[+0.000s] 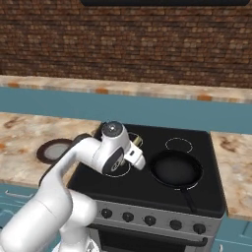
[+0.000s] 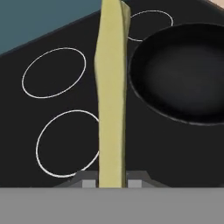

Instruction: Pick up the butter stick and place it in the pan. Then turn on the burner for the pan.

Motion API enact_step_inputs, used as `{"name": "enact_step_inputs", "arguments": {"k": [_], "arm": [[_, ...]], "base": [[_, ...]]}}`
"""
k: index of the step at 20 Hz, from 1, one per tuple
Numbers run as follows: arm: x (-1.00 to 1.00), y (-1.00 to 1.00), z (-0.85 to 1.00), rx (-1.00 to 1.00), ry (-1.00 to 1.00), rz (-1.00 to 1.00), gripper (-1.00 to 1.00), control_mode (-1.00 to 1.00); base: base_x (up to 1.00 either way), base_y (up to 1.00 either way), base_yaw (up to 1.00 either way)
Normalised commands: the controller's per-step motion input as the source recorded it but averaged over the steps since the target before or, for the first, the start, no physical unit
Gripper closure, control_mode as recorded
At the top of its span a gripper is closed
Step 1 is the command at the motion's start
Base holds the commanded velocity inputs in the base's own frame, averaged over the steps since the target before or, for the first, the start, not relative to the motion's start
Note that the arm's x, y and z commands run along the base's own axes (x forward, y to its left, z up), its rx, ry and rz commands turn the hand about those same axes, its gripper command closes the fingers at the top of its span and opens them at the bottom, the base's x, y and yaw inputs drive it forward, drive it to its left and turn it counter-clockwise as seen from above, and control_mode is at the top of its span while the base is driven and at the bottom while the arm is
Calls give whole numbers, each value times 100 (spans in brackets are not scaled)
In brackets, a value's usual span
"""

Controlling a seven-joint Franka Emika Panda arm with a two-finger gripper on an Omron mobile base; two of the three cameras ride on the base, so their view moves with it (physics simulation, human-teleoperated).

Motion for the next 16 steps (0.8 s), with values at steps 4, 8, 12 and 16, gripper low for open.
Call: {"name": "enact_step_inputs", "arguments": {"k": [4, 8, 12, 16], "arm": [[-3, -82, 5, 0, 12, -17, 100, -100], [0, -74, 4, 2, 13, -18, 100, -100], [5, -55, -4, 3, 7, -12, 100, -100], [17, -33, -5, 8, 3, 0, 100, -100]], "base": [[0, 0, 0], [0, 0, 0], [0, 0, 0], [0, 0, 0]]}}
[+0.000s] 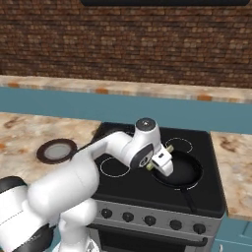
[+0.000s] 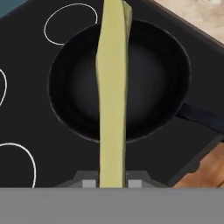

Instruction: Pick up the butter stick and place it in the pan. Then turn on the burner for the pan.

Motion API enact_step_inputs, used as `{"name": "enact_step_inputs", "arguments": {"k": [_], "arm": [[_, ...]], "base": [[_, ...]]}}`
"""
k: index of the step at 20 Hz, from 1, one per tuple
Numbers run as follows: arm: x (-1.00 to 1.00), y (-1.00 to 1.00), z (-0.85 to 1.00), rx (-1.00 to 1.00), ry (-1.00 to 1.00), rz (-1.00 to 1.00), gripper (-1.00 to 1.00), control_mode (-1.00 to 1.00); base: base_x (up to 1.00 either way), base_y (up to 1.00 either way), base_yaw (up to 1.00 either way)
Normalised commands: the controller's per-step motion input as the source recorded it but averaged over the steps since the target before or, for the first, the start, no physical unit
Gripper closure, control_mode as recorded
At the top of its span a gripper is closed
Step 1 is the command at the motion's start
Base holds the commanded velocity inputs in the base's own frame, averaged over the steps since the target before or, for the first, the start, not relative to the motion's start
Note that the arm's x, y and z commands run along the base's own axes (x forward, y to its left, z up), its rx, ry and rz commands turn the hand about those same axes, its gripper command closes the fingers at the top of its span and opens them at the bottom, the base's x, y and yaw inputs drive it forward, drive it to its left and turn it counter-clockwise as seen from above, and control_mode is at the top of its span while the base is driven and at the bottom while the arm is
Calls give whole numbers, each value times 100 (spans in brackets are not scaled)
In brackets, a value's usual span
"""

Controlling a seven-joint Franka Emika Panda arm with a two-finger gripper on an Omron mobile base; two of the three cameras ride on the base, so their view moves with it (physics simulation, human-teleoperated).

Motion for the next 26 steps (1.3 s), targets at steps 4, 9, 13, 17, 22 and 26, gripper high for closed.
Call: {"name": "enact_step_inputs", "arguments": {"k": [4, 9, 13, 17, 22, 26], "arm": [[33, -31, -20, 8, 6, 0, 100, -100], [35, -17, -33, 2, 13, 0, 100, -100], [17, -13, -36, 1, 7, 0, 100, -100], [1, -14, -32, 4, 1, 0, 100, -100], [6, -6, -27, 3, 0, 0, 100, -100], [17, -2, -25, 0, 3, 0, 100, -100]], "base": [[0, 0, 0], [0, 0, 0], [0, 0, 0], [0, 0, 0], [0, 0, 0], [0, 0, 0]]}}
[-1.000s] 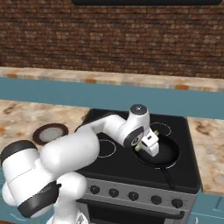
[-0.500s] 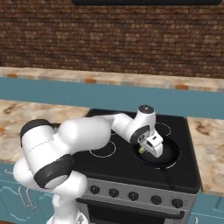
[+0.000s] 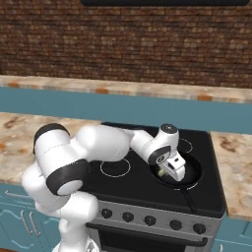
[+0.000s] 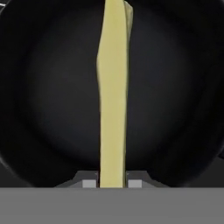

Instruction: Pick up the butter stick and place it in the pan. Then turn on the burner for the pan.

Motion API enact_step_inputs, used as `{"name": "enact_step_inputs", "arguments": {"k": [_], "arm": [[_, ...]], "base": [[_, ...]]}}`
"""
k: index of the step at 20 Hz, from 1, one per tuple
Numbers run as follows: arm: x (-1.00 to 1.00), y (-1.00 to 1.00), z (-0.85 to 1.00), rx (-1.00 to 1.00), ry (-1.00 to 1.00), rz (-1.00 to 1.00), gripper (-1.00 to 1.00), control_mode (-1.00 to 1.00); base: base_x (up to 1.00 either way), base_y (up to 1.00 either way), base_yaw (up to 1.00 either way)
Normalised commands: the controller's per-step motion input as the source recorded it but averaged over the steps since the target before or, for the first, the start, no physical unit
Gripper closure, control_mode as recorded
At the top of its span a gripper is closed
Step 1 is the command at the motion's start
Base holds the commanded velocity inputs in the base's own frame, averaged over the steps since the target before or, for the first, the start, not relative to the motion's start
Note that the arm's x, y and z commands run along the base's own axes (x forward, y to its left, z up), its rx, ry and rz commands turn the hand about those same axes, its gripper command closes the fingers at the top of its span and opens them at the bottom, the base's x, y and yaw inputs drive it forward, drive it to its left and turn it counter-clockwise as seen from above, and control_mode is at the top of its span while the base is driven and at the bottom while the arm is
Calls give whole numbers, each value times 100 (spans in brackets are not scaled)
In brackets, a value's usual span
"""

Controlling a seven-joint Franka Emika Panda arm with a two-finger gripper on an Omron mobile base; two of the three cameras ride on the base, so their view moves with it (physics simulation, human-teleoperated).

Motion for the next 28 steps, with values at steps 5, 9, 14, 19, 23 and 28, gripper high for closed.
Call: {"name": "enact_step_inputs", "arguments": {"k": [5, 9, 14, 19, 23, 28], "arm": [[14, -1, -9, 0, 1, 0, -100, -100], [-12, -7, 0, 1, -5, 0, -100, -100], [-32, 12, 24, -2, -15, 0, -100, -100], [-49, 49, 37, -10, -21, 2, -100, -100], [-72, 66, 10, -15, -19, 6, -100, -100], [-92, 62, 0, -16, -20, 4, -100, -100]], "base": [[0, 0, 0], [0, 0, 0], [0, 0, 0], [0, 0, 0], [0, 0, 0], [0, 0, 0]]}}
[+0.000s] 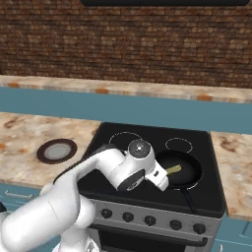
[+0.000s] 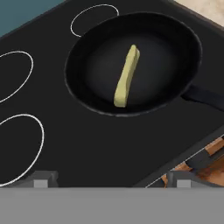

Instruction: Pick up the butter stick and place it in the pan. Then turn on the burner for the pan.

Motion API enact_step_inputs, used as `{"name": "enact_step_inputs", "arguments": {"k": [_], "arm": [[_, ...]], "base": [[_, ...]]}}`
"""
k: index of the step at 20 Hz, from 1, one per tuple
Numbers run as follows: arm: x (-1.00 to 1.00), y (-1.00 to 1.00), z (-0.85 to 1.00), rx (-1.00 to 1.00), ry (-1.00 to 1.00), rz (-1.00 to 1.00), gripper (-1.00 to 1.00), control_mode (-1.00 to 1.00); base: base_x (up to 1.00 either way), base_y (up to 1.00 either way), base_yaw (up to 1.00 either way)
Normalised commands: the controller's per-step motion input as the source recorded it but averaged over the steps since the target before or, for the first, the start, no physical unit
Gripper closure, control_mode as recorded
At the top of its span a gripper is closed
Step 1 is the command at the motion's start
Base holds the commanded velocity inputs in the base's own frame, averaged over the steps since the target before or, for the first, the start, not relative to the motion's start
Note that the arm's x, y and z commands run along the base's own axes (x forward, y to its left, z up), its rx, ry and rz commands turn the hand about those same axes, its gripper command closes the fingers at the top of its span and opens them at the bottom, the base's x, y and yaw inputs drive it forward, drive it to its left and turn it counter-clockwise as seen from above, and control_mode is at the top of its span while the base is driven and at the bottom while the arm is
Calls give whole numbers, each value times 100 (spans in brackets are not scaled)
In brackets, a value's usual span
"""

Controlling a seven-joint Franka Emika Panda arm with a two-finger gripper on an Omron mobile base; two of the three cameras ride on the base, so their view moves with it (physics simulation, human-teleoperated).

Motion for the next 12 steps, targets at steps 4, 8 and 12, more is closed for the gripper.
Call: {"name": "enact_step_inputs", "arguments": {"k": [4, 8, 12], "arm": [[-99, 25, 0, -13, -24, 1, -100, -100], [-85, 0, -7, -13, -28, 3, -100, -100], [-61, 0, -19, -16, -30, 10, -100, -100]], "base": [[0, 0, 0], [0, 0, 0], [0, 0, 0]]}}
